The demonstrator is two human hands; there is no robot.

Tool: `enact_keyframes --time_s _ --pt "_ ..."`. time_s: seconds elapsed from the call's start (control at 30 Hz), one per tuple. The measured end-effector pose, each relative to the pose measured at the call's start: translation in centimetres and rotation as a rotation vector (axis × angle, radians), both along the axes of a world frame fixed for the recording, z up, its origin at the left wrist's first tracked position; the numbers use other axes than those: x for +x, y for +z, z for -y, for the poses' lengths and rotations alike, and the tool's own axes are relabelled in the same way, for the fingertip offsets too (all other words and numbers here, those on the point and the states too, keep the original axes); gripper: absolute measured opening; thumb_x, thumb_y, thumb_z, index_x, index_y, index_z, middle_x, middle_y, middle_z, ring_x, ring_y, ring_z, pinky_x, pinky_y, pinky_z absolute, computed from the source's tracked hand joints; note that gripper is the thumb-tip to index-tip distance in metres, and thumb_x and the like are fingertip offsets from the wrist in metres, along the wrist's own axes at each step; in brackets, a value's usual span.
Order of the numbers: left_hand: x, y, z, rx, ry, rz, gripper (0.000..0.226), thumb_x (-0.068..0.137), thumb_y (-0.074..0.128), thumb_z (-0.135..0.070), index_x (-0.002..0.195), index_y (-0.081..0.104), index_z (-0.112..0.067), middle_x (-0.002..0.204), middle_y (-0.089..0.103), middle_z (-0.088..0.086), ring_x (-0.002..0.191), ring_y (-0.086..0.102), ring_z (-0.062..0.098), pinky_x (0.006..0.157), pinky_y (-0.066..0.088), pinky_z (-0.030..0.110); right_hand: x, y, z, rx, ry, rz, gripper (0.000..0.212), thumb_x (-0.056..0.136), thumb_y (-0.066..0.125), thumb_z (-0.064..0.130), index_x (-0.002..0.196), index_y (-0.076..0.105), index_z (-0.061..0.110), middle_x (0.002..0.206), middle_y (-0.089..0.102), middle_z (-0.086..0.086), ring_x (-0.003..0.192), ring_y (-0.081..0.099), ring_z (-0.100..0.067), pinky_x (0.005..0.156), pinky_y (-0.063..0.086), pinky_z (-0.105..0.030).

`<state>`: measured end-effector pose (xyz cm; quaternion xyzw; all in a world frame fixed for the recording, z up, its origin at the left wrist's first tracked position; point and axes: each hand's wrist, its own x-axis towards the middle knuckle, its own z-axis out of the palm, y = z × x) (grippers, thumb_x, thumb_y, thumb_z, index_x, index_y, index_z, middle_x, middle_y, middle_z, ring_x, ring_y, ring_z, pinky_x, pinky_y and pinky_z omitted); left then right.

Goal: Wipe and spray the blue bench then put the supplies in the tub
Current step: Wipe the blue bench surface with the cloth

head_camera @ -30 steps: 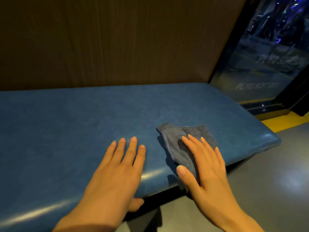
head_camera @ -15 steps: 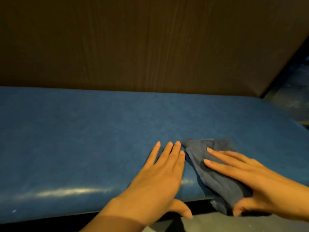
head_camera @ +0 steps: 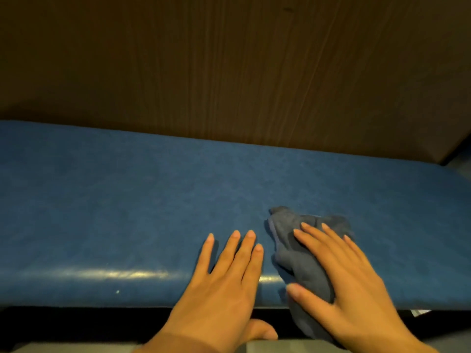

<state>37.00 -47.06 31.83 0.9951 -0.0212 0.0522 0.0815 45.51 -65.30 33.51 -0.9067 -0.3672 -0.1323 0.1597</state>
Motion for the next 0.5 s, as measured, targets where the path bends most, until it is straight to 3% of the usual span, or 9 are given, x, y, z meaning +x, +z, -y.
enact_keyframes --time_s 0.1,0.2,0.3,0.33,0.4,0.5 --pt "-1.1 0.2 -1.7 0.081 0.018 0.049 0.094 0.055 0.023 -0.071 0.118 0.044 -0.004 0.118 0.07 0.014 0.12 0.044 0.024 0.103 0.011 0.045 0.0 0.6 -2.8 0.099 -0.261 -0.135 0.074 0.066 0.038 0.066 0.13 0.051 0.032 0.145 0.048 0.0 0.139 0.038 -0.024 0.11 0.03 -0.042" --pt "-2.7 0.1 -4.2 0.111 0.054 0.084 0.093 0.056 0.026 -0.071 0.116 0.045 -0.003 0.116 0.07 0.015 0.127 0.035 0.024 0.104 0.01 0.042 2.1 1.9 -3.9 0.056 -0.447 -0.244 0.067 0.072 0.038 0.062 0.13 0.046 0.031 0.144 0.045 -0.005 0.137 0.035 -0.031 0.109 0.032 -0.048" --pt "-4.0 -0.2 -6.3 0.079 0.097 0.124 0.094 0.056 0.028 -0.073 0.118 0.045 -0.004 0.12 0.067 0.015 0.149 0.0 0.017 0.106 0.009 0.042 4.1 3.1 -5.1 0.022 -0.476 -0.32 0.052 0.082 0.048 0.048 0.131 0.044 0.031 0.14 0.049 -0.006 0.133 0.037 -0.035 0.105 0.033 -0.049" --pt "-4.2 -0.3 -6.7 0.072 0.116 0.12 0.093 0.057 0.027 -0.073 0.118 0.045 -0.004 0.119 0.068 0.016 0.148 0.003 0.02 0.106 0.009 0.041 4.6 3.4 -5.5 0.013 -0.45 -0.35 0.05 0.085 0.05 0.043 0.133 0.044 0.031 0.142 0.049 -0.005 0.134 0.036 -0.034 0.104 0.033 -0.047" --pt "-4.8 -0.2 -7.4 0.084 0.166 0.088 0.092 0.058 0.025 -0.073 0.116 0.045 -0.003 0.116 0.07 0.016 0.132 0.029 0.03 0.106 0.008 0.041 4.7 4.1 -6.5 -0.014 -0.362 -0.38 0.044 0.089 0.053 0.038 0.132 0.046 0.032 0.143 0.05 -0.003 0.135 0.037 -0.03 0.101 0.033 -0.042" --pt "-5.5 -0.1 -8.5 0.089 0.228 0.037 0.094 0.057 0.023 -0.073 0.116 0.045 -0.003 0.116 0.07 0.017 0.117 0.04 0.023 0.105 0.011 0.042 3.5 4.8 -8.0 -0.039 -0.226 -0.376 0.034 0.09 0.053 0.033 0.124 0.052 0.036 0.138 0.055 0.004 0.132 0.042 -0.024 0.101 0.032 -0.034"
